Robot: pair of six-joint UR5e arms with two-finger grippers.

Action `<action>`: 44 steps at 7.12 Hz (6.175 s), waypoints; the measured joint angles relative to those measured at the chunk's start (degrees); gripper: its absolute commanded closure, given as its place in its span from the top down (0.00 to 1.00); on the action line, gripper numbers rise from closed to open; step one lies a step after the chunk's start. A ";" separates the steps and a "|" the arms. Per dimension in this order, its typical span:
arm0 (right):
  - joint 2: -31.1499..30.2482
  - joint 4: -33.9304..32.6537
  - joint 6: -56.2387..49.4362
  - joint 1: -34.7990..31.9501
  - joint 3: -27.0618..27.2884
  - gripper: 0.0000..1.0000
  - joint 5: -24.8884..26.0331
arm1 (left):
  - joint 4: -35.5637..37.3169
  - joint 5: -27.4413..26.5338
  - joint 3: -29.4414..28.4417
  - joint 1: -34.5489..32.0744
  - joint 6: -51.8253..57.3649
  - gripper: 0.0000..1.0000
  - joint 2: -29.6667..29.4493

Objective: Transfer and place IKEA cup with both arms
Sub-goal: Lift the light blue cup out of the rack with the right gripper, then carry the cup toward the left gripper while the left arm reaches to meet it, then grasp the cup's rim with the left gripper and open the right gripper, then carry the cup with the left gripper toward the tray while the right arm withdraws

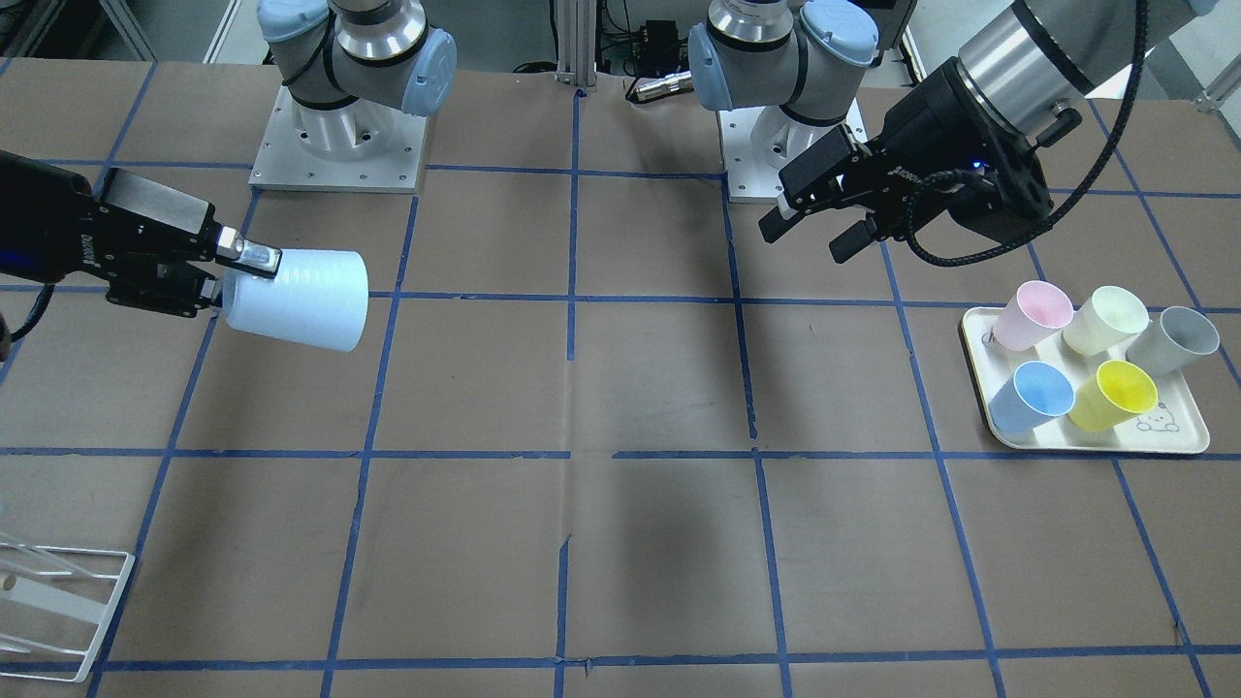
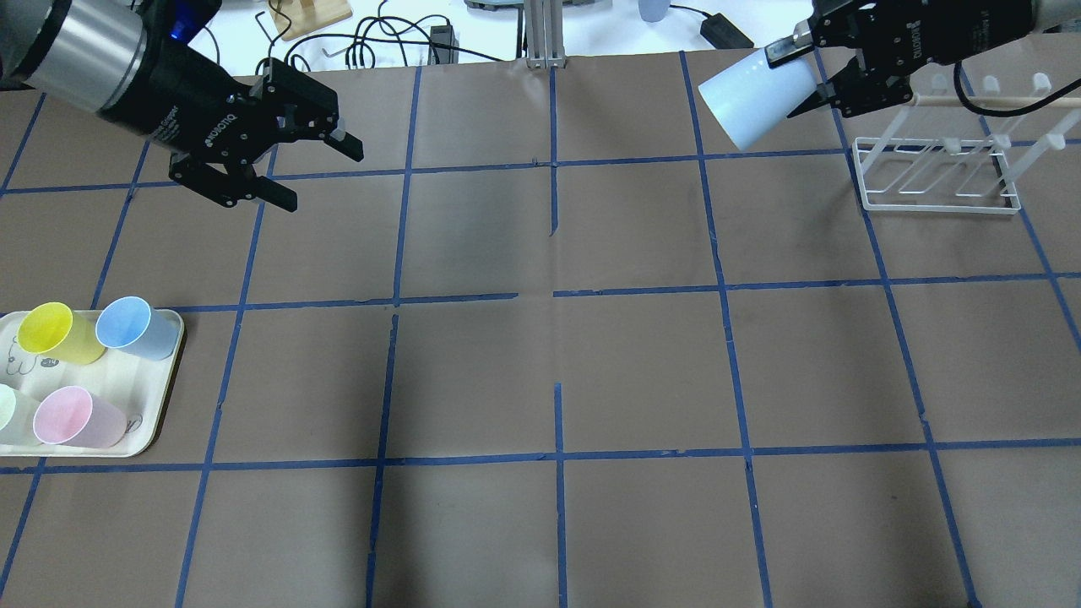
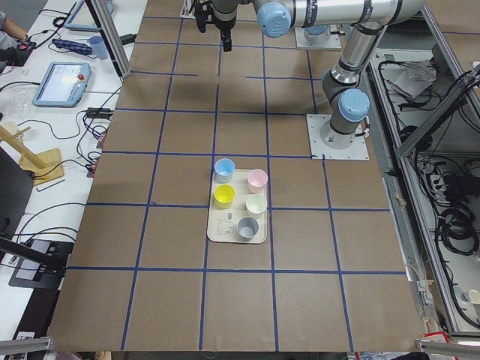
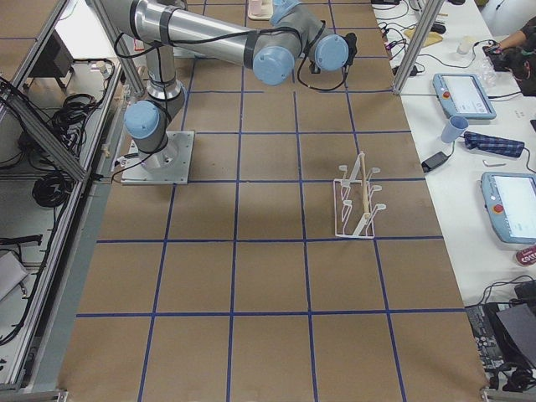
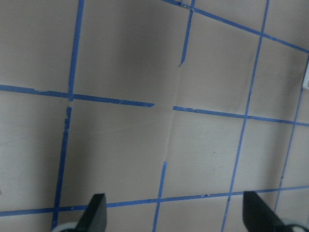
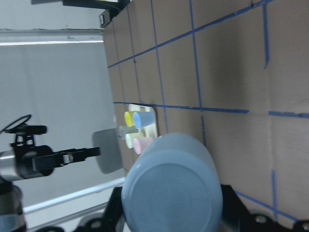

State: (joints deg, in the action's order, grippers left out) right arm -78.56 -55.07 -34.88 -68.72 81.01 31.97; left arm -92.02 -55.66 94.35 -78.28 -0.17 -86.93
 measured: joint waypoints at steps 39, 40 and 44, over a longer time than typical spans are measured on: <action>-0.09 20.12 4.79 -10.23 10.51 1.00 -23.92 | 33.53 49.30 7.46 -13.02 -22.94 0.00 -14.00; -0.02 19.94 5.80 -9.42 9.70 1.00 -23.24 | 33.51 48.79 7.37 -12.88 -23.17 0.00 -13.70; -0.06 19.07 10.82 -1.60 2.64 0.97 -7.44 | 27.79 26.21 -0.13 -11.77 -24.00 0.00 -12.82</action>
State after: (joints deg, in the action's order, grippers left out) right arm -78.62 -36.00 -24.06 -70.31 83.66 24.53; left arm -64.23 -29.45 94.22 -90.05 -24.17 -99.75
